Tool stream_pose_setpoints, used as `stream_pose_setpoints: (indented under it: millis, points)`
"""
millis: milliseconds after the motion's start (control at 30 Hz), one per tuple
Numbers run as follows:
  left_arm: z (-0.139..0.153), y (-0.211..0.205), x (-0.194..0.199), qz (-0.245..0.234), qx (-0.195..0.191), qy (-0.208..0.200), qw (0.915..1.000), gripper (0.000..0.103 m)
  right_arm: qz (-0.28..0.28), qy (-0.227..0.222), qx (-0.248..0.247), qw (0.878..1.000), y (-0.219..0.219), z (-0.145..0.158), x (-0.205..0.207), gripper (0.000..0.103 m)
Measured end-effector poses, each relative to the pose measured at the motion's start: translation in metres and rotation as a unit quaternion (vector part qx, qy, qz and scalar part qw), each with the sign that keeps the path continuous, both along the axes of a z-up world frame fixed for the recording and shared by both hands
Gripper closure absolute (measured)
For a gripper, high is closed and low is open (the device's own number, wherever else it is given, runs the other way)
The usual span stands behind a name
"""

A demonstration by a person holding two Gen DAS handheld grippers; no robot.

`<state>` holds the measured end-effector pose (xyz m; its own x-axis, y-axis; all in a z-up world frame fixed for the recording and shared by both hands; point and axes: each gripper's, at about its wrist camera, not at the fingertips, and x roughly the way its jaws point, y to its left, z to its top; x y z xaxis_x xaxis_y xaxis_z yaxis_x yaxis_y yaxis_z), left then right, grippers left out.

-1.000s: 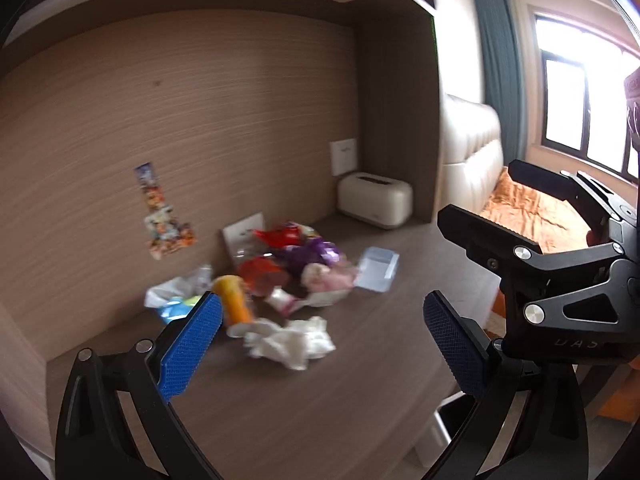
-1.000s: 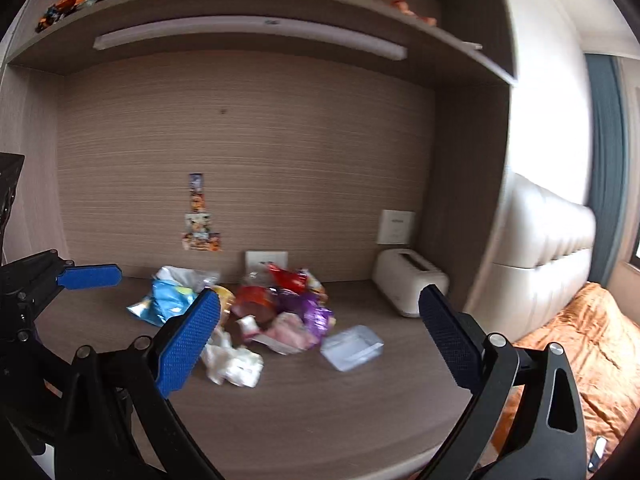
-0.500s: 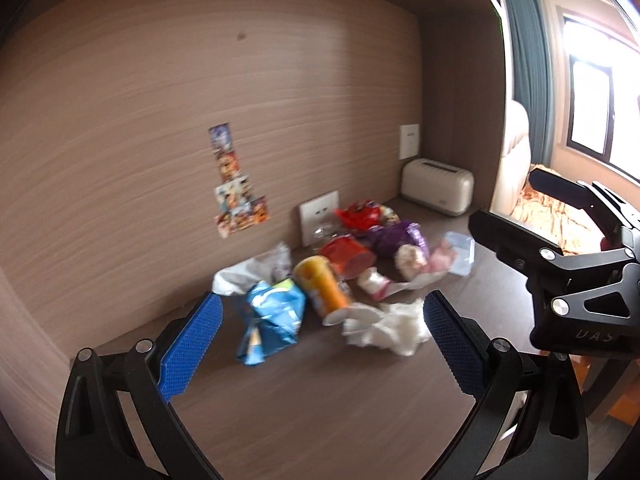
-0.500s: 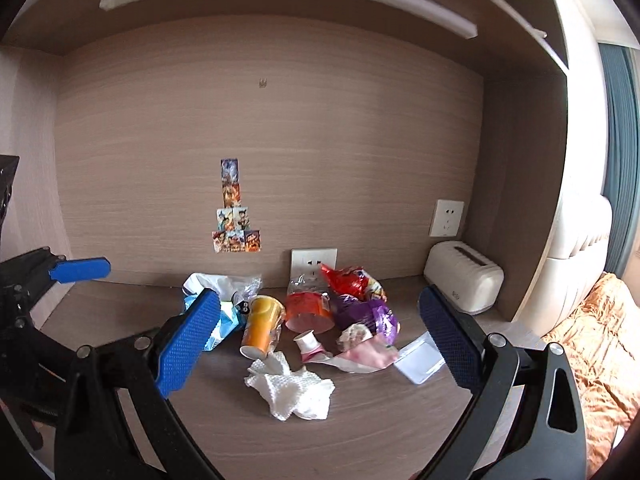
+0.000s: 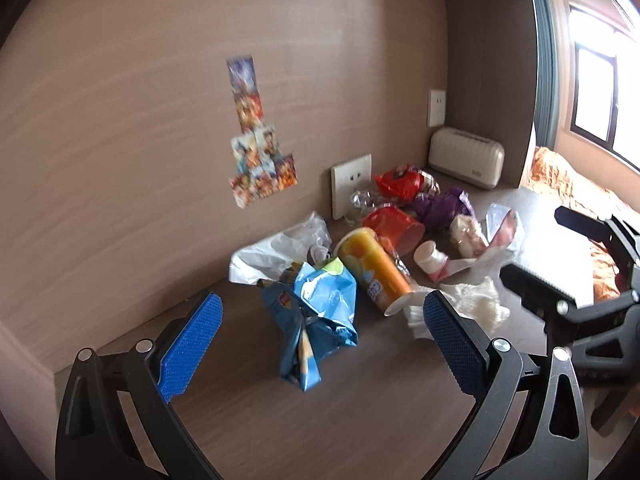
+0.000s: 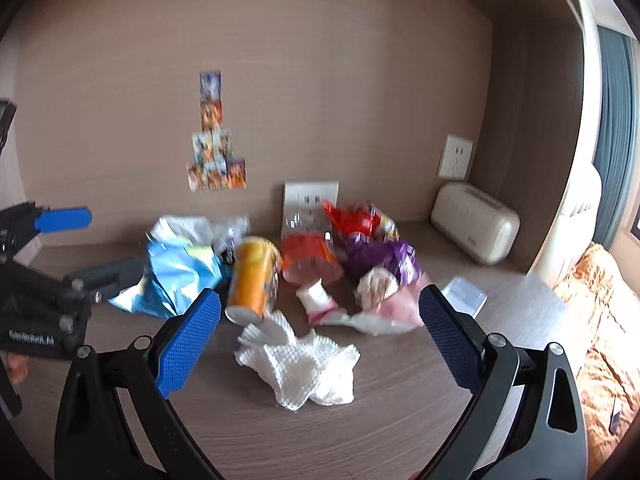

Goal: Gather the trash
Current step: 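Grasp the blue chip bag with left tool while right tool grasps the white tissue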

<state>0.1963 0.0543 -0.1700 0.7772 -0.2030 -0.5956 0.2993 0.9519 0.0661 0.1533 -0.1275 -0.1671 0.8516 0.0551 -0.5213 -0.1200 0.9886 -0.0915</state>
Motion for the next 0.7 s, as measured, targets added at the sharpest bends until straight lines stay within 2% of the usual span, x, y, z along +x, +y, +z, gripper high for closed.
stream_pose_setpoints:
  millis: [200, 400, 700]
  points:
    - [-0.028, -0.003, 0.034, -0.013, -0.003, 0.032, 0.9994, 0.004, -0.008, 0.051, -0.003, 0.999, 0.005, -0.035, 0.026, 0.004]
    - [-0.048, 0.001, 0.057, -0.005, -0.01, 0.069, 0.9976, 0.004, -0.019, 0.088, 0.003, 0.996, 0.007, -0.051, 0.044, 0.004]
    - [-0.077, -0.003, 0.076, 0.004, 0.008, 0.123, 0.9924, 0.004, -0.028, 0.161, 0.009, 0.987, 0.007, -0.072, 0.067, 0.004]
